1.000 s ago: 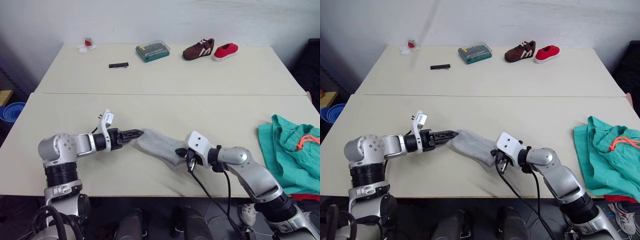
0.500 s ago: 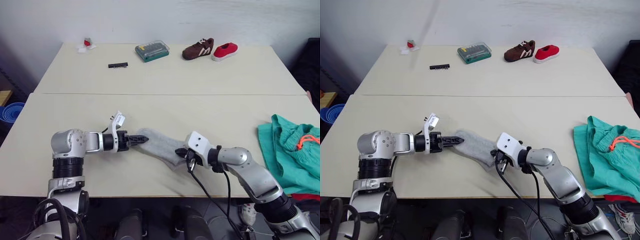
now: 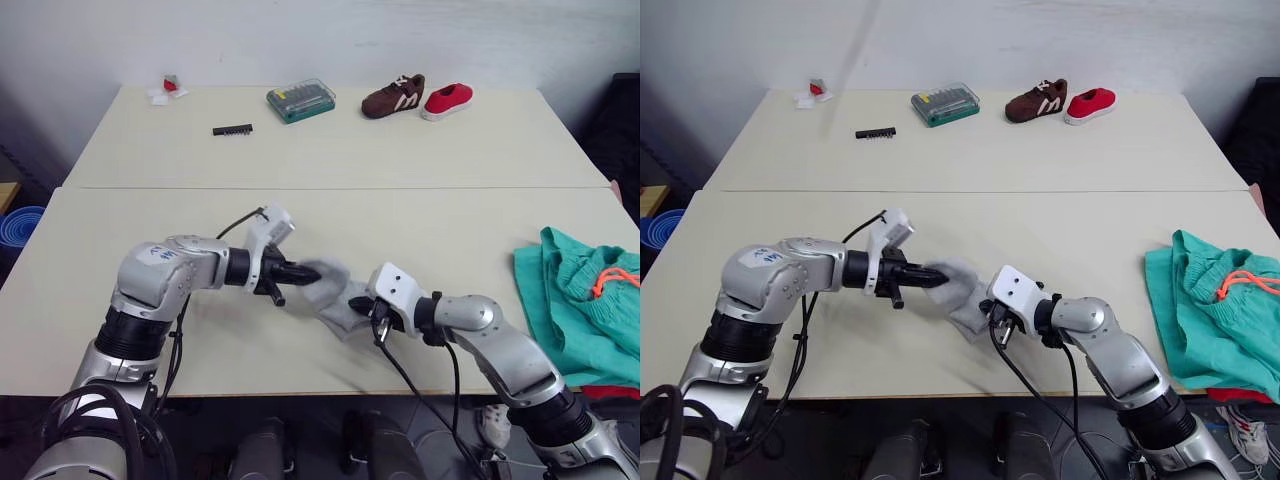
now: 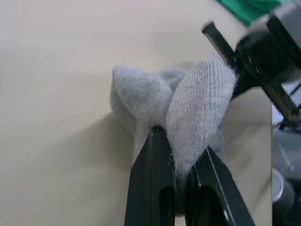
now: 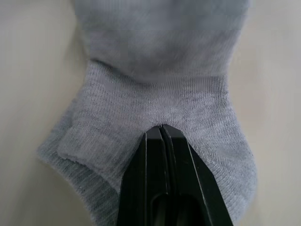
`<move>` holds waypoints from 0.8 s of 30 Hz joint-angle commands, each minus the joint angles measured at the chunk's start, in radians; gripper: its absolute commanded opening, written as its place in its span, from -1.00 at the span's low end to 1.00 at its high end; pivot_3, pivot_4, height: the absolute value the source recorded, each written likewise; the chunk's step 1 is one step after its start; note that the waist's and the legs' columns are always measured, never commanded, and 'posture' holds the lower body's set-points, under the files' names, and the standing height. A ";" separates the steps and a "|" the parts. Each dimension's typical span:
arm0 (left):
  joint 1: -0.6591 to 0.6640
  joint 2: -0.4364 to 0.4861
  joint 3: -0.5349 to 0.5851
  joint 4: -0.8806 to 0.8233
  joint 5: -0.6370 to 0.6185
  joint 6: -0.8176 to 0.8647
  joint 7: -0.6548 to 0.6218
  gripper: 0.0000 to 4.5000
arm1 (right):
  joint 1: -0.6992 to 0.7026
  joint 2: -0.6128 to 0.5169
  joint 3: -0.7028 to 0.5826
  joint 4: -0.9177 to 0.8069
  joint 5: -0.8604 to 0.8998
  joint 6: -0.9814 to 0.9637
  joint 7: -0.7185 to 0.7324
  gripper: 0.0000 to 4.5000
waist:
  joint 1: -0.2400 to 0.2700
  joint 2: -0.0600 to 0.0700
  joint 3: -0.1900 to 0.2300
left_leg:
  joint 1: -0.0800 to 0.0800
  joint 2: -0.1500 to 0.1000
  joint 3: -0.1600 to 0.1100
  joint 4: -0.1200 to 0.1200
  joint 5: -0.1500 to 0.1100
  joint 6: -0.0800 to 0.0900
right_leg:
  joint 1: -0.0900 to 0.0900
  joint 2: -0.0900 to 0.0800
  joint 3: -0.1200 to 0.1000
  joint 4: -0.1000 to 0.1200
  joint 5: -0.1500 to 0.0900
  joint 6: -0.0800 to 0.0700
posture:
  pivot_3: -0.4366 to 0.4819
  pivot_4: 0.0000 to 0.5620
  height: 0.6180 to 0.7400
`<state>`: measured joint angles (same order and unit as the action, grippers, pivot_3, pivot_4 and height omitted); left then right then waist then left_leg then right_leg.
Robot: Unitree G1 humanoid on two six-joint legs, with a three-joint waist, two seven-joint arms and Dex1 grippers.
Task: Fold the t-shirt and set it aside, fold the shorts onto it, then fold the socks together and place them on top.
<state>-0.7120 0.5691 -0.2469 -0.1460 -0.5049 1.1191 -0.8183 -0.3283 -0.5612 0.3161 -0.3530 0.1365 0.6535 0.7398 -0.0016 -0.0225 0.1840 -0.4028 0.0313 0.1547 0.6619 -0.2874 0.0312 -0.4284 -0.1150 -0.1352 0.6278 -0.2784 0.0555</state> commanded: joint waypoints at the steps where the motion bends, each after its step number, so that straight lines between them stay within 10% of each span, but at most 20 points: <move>1: -0.044 -0.018 -0.103 -0.011 0.084 -0.111 -0.010 -0.99 | 0.021 0.006 0.025 0.007 -0.014 -0.001 -0.005 -1.00 | 0.000 0.000 0.000 | 0.000 0.000 0.000 0.000 0.000 0.000 | 0.000 0.000 0.000 0.000 0.000 0.000 | -0.05 -0.47 1.00; 14: -0.073 -0.069 -0.102 -0.002 0.101 -0.095 -0.008 -0.99 | 0.025 0.017 0.016 0.026 -0.018 -0.007 -0.031 -1.00 | -0.001 0.000 0.000 | 0.000 0.000 0.000 0.000 0.004 0.007 | 0.000 0.001 0.000 0.000 0.000 0.000 | -0.05 -0.47 1.00; 24: -0.056 -0.056 -0.156 -0.024 0.146 -0.157 -0.030 0.35 | 0.053 0.006 -0.061 -0.101 0.035 0.080 -0.050 -1.00 | 0.001 0.000 0.000 | -0.001 0.001 0.000 0.000 0.004 0.007 | 0.000 0.001 0.000 0.000 0.000 0.000 | -0.05 -0.47 1.00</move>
<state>-0.7720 0.5034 -0.3959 -0.1330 -0.3755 0.9929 -0.8345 -0.2897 -0.5433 0.2853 -0.4091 0.1519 0.7075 0.6963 -0.0007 -0.0222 0.1842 -0.4041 0.0318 0.1546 0.6620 -0.2838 0.0384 -0.4289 -0.1145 -0.1355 0.6276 -0.2785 0.0554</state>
